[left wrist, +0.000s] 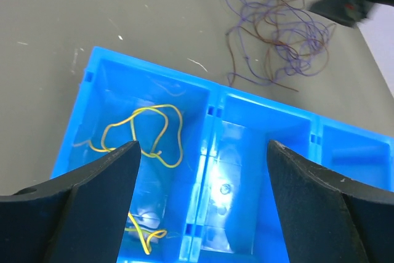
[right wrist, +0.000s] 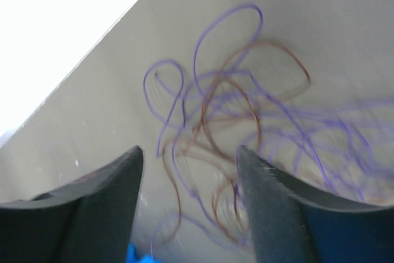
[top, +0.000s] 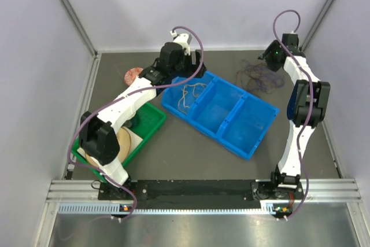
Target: Untangle the cables
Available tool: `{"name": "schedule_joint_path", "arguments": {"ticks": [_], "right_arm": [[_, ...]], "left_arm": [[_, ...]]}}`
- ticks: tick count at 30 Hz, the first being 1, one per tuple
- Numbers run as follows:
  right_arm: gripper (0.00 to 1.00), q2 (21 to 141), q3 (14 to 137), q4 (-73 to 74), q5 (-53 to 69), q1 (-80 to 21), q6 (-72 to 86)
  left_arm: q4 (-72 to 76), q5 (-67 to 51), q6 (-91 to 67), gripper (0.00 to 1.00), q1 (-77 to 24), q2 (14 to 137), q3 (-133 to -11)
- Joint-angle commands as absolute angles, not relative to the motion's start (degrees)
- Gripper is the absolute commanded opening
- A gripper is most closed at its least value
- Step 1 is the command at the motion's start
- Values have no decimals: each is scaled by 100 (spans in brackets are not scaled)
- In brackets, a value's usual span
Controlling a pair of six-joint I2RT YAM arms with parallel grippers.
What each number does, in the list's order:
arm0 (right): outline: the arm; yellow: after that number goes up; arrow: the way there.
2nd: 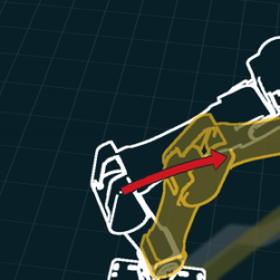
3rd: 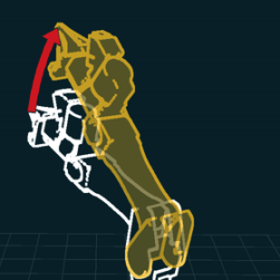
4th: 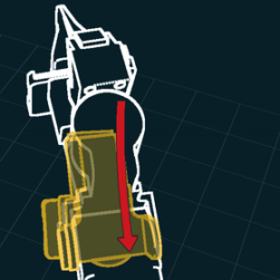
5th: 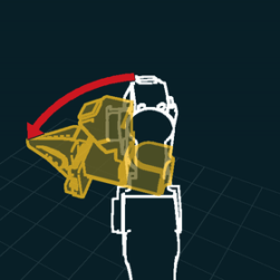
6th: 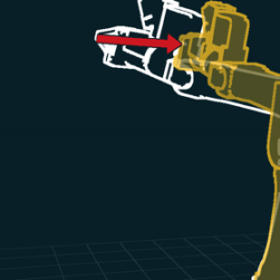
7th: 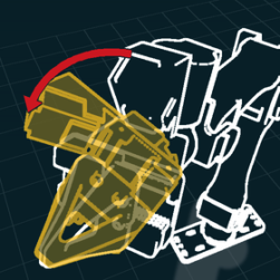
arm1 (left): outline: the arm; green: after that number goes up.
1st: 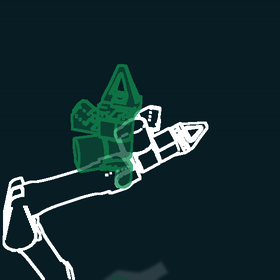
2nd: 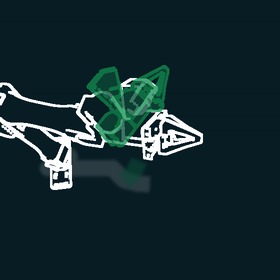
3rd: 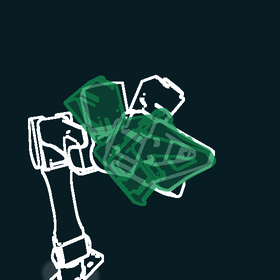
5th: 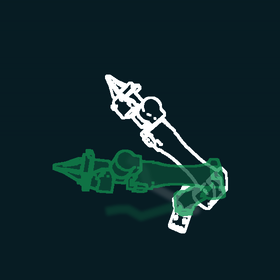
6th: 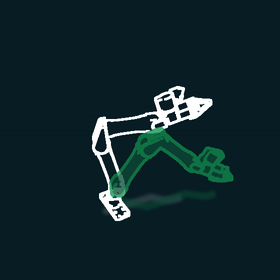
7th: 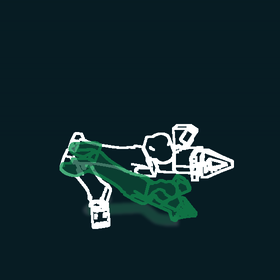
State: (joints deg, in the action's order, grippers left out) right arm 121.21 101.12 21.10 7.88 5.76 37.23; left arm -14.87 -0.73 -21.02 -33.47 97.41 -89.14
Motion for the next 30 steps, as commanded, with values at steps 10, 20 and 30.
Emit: {"name": "schedule_joint_path", "arguments": {"ticks": [10,20,30], "right_arm": [[0,13298,11611,2329,1020,492,4184],[0,11093,10581,1565,1441,501,4324],[0,9783,12058,1433,1643,501,4333]], "left_arm": [[-1248,-203,-2241,88,-3401,9694,-8859],[-1256,-334,-2224,88,-3410,9913,-9140],[-1143,-264,-2241,88,-3401,9853,-9141]]}}
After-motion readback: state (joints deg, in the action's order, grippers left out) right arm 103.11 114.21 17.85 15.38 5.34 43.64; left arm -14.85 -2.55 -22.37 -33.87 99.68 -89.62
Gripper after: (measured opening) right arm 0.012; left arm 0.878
